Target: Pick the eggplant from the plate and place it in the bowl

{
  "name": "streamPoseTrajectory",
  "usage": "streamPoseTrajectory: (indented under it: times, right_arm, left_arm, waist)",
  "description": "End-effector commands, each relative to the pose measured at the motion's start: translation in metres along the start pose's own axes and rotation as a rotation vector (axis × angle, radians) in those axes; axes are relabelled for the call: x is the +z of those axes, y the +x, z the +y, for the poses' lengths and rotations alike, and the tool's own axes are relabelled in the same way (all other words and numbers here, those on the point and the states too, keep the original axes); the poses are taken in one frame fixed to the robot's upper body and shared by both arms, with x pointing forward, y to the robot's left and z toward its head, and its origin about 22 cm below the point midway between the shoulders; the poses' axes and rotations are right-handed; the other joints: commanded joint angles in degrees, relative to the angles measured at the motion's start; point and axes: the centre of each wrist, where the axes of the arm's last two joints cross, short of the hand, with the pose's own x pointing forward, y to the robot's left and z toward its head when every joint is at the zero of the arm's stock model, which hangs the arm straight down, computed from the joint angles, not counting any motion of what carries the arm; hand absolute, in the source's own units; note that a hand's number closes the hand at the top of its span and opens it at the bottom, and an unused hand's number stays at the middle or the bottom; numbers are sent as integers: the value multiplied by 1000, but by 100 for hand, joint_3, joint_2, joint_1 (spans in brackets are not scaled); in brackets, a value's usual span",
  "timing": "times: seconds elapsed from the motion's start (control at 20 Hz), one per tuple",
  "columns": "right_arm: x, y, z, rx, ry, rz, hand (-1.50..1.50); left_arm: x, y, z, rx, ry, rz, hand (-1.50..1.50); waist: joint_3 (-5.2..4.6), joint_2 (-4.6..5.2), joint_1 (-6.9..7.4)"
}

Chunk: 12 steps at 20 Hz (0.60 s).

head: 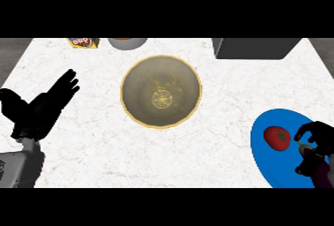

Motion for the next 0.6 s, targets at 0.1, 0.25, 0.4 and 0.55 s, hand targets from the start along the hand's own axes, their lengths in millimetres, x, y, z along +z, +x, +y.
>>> streamPoseTrajectory:
  times: [0.1,0.25,0.4,0.55]
  right_arm:
    - [5,10,-3,-8,10,-44,150]
    - [12,12,-11,16,-17,-63,150]
    - [28,27,24,36,-45,-235,150]
    - [46,43,22,67,-108,-444,150]
  left_arm:
    - [11,-5,-11,-7,-8,6,0]
    - [1,14,-8,-5,-13,1,0]
    - [12,0,-6,14,-8,3,0]
    - [2,-11,-14,-5,-10,12,0]
  waist:
    - [57,27,10]
    - [57,28,-5]
    - [57,16,-12]
    - [55,22,-71]
